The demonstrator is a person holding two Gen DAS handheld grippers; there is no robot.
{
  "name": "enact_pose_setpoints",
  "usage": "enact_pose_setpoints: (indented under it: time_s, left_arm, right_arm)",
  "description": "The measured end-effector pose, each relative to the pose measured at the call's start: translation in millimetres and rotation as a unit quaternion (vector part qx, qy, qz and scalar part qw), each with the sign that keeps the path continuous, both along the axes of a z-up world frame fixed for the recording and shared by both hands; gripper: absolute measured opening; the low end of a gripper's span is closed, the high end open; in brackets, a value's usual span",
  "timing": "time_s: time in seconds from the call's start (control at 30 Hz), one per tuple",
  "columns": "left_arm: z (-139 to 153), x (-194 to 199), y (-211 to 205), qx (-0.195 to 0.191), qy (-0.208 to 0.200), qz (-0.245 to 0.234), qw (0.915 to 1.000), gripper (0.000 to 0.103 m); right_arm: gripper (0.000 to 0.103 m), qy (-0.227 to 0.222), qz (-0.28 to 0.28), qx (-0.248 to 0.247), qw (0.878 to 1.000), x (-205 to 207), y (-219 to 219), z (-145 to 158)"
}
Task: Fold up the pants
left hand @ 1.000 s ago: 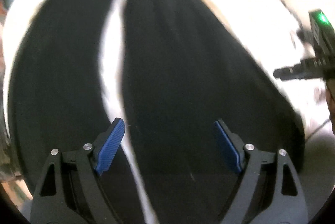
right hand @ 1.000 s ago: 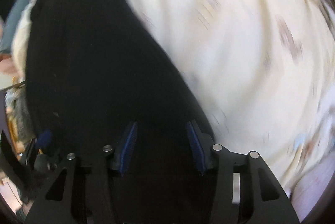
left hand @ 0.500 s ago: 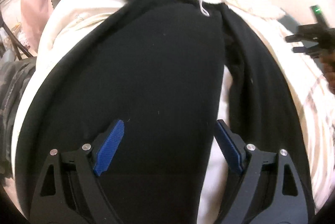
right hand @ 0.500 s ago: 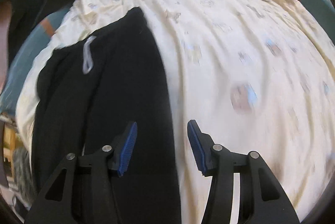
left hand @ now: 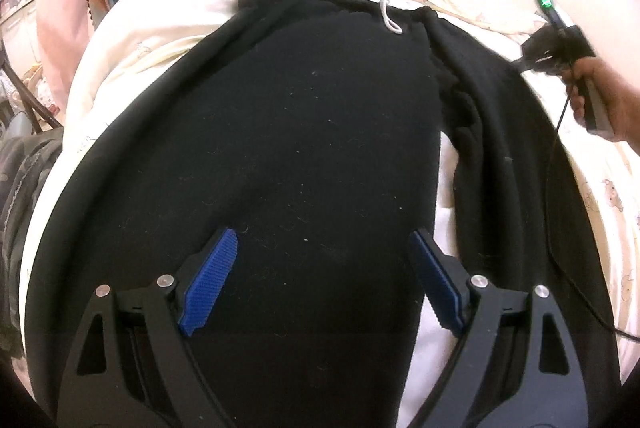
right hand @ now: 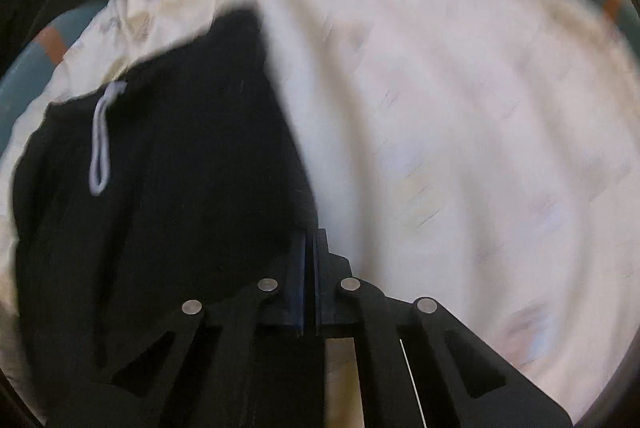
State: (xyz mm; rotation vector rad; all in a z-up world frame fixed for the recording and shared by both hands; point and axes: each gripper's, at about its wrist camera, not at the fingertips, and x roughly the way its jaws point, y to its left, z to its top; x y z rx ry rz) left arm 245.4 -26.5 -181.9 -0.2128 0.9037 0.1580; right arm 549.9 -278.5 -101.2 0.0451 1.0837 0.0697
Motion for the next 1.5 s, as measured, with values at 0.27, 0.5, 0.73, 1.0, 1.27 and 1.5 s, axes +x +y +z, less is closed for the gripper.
enact_pose_setpoints:
  time_s: [0.27, 0.5, 0.73, 1.0, 1.27, 1.5]
  left_arm:
    - [2.2, -2.3, -6.8, 0.014, -0.007, -0.01, 0.9998, 0.085]
    - [1.7, 0.7, 2.3, -0.004, -0.002, 0.004, 1.0, 0.085]
    - [9.8, -2.5, 3.7, -0.013, -0.015, 0.0, 0.9998, 0.085]
    - [15.9, -11.0, -6.7, -0.034, -0.011, -0.031, 0.9989, 0.085]
    - [24.3, -24.6, -23.1, 0.013, -0.032, -0.056, 0.9978, 0.085]
    - [28.7, -30.7, -28.5, 0.019, -0.045, -0.067, 0.9966, 0.085]
  right_arm:
    - [0.004, 0.054, -0.032, -0.108, 0.992, 10.5, -22.4, -29.9]
    - [0.019, 0.051, 0.022, -0.108, 0.993, -23.3, 3.2, 5.6]
    - [0.051, 0.105, 0.122, 0.04, 0.986, -174.2, 33.3, 12.4]
    - [0.063, 0.133, 0.041, 0.034, 0.99, -292.0, -41.5, -0.1]
    - [0.024, 0.188, 0.049, 0.053, 0.98, -310.7, -59.1, -42.8]
    - [0.002, 0.122, 0.014, 0.06, 0.991, -319.0, -97.6, 19.0]
